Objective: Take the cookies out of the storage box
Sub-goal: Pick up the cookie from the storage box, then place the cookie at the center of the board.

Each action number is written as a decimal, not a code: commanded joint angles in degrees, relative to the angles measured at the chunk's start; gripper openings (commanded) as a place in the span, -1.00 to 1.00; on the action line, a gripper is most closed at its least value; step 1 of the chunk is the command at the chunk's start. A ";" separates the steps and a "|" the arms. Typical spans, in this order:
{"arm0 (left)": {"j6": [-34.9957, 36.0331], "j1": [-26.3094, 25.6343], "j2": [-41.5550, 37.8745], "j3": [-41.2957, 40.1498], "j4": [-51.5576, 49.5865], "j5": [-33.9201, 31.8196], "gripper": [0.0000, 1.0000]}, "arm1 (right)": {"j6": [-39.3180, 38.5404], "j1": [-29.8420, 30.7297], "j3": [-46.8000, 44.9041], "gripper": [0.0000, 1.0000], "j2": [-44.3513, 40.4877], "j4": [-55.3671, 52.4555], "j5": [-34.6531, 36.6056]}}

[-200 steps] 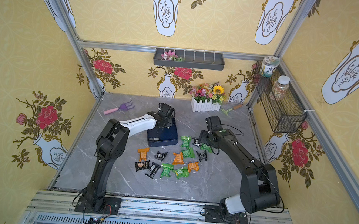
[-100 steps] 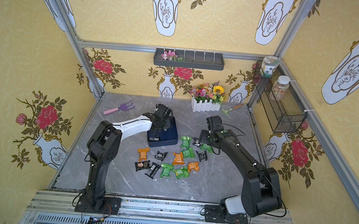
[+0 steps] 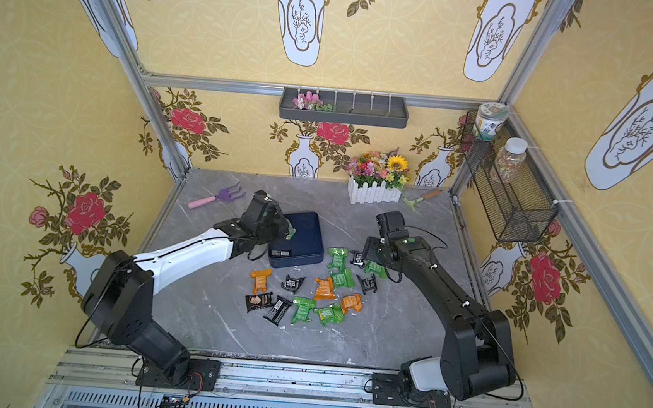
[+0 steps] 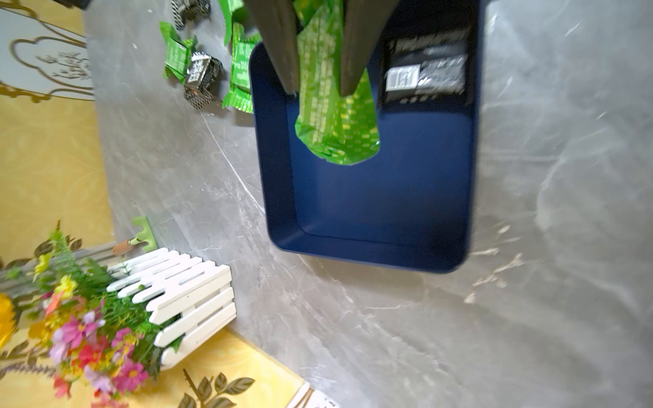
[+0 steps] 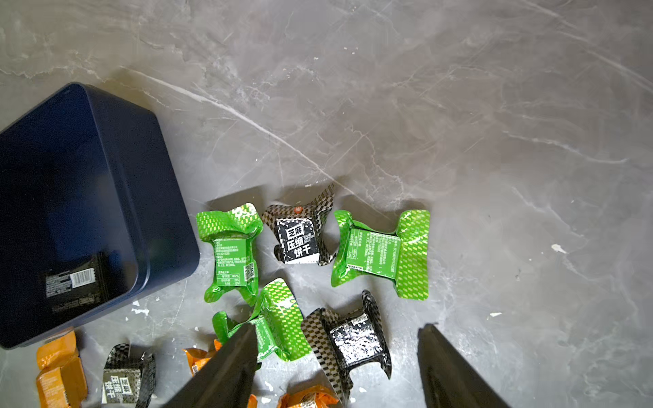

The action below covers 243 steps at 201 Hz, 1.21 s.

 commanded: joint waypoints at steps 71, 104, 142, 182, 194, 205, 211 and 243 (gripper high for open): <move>-19.82 15.65 -22.98 -31.04 18.32 17.33 -0.86 | 0.55 2.90 1.44 0.50 1.95 0.72 -0.46; -23.43 16.02 -16.80 -34.49 28.51 19.61 -0.86 | 0.79 3.55 1.97 0.49 1.70 0.22 0.04; -24.84 16.16 -10.21 -37.15 37.09 19.81 -0.67 | 0.58 3.57 1.97 0.49 0.58 -0.68 0.35; -26.09 16.40 -10.25 -39.77 36.99 17.95 -0.08 | 0.82 3.55 1.63 0.50 -0.27 -0.56 0.72; -25.85 16.39 -11.38 -39.47 34.24 17.11 0.03 | 0.82 3.41 1.87 0.50 -0.25 -0.49 0.69; -25.10 16.45 -13.28 -38.83 30.58 15.44 0.08 | 0.77 3.50 2.10 0.50 -0.22 -0.66 0.76; -24.45 16.46 -14.61 -38.28 28.06 14.22 0.11 | 0.84 3.53 2.16 0.49 -0.20 -0.70 0.73; -17.91 16.29 -22.08 -33.21 15.33 8.29 0.15 | 0.84 3.83 2.36 0.50 -0.09 -0.23 0.40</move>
